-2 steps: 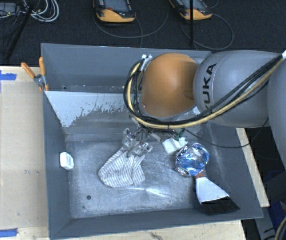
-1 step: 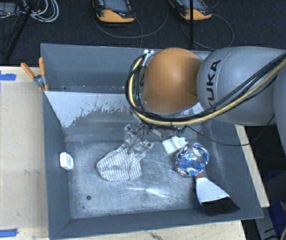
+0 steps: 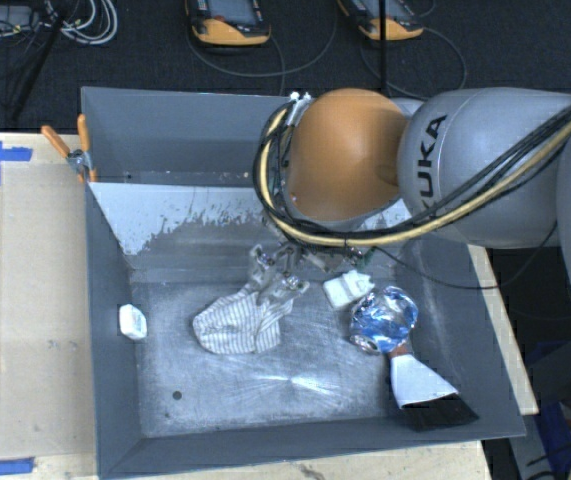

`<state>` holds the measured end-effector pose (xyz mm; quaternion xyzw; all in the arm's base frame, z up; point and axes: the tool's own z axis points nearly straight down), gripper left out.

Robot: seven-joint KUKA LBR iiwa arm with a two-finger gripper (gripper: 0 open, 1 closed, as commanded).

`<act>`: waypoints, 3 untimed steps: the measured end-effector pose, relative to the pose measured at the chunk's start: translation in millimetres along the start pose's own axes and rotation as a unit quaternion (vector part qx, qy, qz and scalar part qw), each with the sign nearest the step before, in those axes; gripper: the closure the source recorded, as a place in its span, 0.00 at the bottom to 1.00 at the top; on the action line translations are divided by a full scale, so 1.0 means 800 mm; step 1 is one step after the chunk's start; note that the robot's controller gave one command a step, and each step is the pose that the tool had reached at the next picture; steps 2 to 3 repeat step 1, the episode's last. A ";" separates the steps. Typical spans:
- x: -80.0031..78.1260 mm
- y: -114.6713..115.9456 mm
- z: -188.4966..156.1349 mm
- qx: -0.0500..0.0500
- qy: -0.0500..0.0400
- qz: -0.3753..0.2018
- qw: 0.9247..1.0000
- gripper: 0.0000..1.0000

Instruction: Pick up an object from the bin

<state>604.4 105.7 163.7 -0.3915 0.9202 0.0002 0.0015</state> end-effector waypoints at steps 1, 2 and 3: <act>-0.001 0.000 -0.010 0.000 0.000 0.001 1.000 1.00; -0.001 0.000 -0.010 0.000 0.000 0.001 1.000 1.00; -0.001 0.000 -0.010 0.000 0.000 0.001 1.000 1.00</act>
Offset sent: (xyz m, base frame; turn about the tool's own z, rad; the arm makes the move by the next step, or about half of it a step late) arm 0.0000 0.0000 0.0051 0.0000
